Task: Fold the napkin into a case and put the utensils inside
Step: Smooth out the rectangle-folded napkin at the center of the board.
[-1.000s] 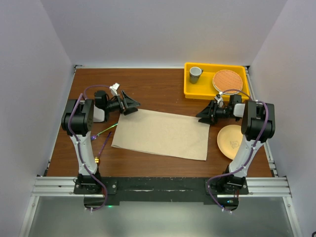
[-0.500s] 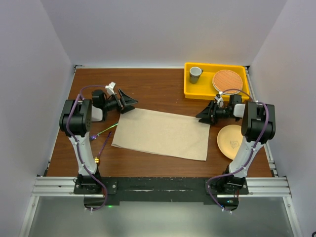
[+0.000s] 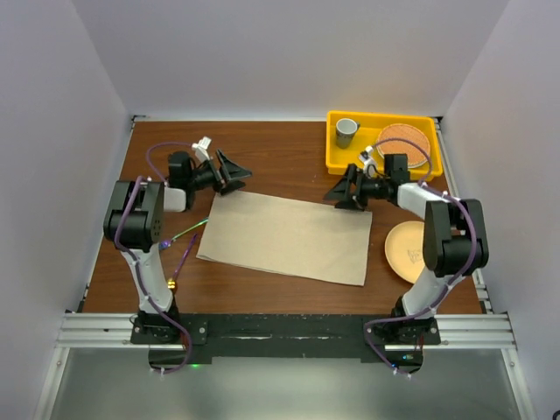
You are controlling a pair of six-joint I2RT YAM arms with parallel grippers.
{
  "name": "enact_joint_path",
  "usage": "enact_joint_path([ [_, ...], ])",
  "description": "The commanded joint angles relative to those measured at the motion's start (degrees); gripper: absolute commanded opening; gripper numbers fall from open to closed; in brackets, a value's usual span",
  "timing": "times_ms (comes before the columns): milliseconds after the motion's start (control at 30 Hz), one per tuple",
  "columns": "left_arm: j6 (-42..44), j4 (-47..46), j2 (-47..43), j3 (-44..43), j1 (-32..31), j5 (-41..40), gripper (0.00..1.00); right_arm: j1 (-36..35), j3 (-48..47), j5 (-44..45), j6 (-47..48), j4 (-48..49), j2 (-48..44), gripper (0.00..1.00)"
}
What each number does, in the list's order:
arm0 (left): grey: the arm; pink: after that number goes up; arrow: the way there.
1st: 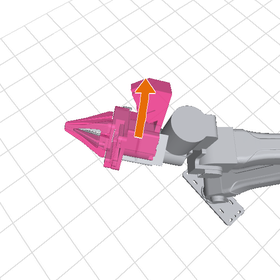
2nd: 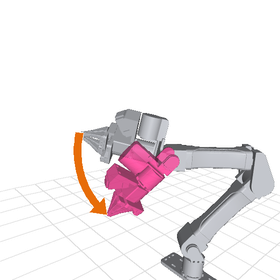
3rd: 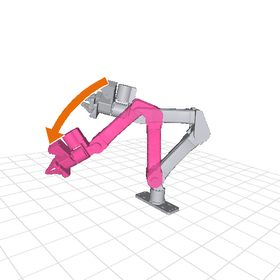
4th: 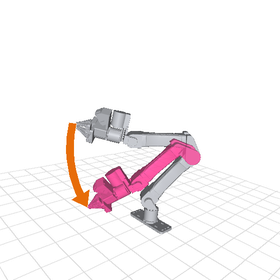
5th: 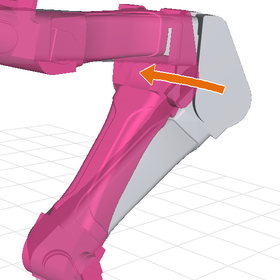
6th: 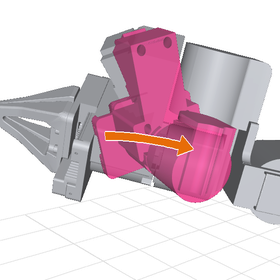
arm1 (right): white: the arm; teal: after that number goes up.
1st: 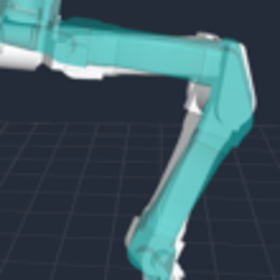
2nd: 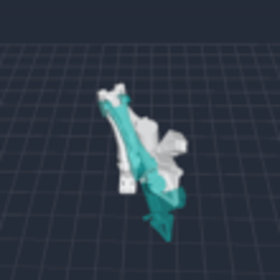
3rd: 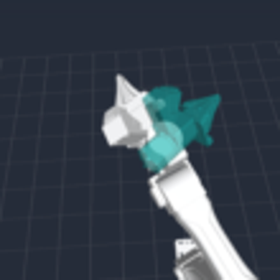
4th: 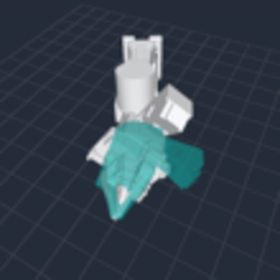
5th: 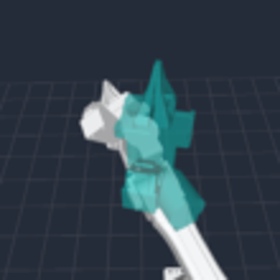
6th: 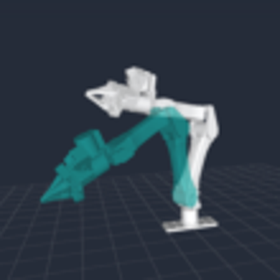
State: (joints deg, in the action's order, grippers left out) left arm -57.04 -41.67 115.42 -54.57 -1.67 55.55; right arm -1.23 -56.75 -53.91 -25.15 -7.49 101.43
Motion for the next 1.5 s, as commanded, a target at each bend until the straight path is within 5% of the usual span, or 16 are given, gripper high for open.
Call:
enact_joint_path([
  [0,-5.5,-2.7,-5.7,0.5,-9.0,-4.9,1.0,-6.0,-0.2,2.7,-15.4,15.6,-2.8,0.86],
  [267,-13.6,-9.6,0.4,-1.0,-16.9,-14.8,1.0,-12.1,2.1,9.7,-35.3,38.2,6.5,0.92],
  [533,-14.3,-7.5,4.0,-0.5,-17.8,-20.6,1.0,-13.5,0.9,11.3,-36.8,41.9,13.3,0.98],
  [900,-11.6,-3.1,5.5,1.6,-8.6,-20.1,1.0,-4.0,5.8,5.6,-28.0,30.3,12.0,0.98],
  [1233,-7.8,-0.9,5.1,2.0,-6.2,-18.5,1.0,9.7,3.9,1.0,-4.0,4.0,9.5,0.98],
  [1467,-7.1,-3.0,5.7,1.8,-5.7,-17.3,1.0,14.2,1.6,1.5,5.7,-4.4,11.2,0.97],
])
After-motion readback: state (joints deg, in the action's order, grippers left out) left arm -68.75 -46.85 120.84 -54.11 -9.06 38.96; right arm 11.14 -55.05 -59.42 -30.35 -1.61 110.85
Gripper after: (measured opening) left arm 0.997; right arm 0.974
